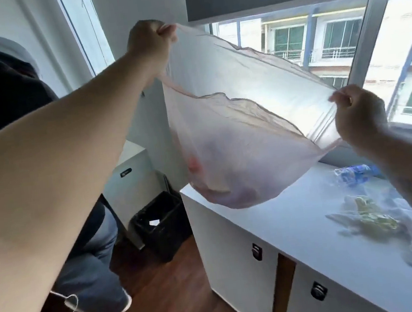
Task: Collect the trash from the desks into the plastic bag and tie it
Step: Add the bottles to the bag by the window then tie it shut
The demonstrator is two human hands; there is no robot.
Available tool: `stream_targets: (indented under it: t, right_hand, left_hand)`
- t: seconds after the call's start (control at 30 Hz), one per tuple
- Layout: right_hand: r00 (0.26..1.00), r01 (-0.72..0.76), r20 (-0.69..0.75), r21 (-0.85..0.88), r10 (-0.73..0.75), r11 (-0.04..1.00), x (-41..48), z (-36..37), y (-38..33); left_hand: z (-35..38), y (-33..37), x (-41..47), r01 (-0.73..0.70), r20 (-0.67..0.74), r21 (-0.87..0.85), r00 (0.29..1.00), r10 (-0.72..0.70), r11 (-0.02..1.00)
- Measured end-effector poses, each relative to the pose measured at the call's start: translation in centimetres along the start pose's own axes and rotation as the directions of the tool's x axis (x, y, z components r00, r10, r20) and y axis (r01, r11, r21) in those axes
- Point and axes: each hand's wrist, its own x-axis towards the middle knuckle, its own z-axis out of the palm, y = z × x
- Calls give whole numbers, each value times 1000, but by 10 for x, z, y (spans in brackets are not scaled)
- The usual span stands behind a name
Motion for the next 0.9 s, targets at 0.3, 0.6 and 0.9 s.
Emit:
stream_targets:
  t: [0.3,0.6,0.9]
  right_hand:
    - [806,205,566,-541,173,815,-80,31,150]
    - [792,245,550,-682,264,689,-142,36,230]
    - [938,34,320,-465,133,885,-117,36,203]
  left_hand:
    - [146,-35,-63,176,179,-279,975,-129,944]
    - [256,-29,-123,363,468,-356,867,-172,861]
    - [280,-33,-96,362,515,-377,847,-133,852]
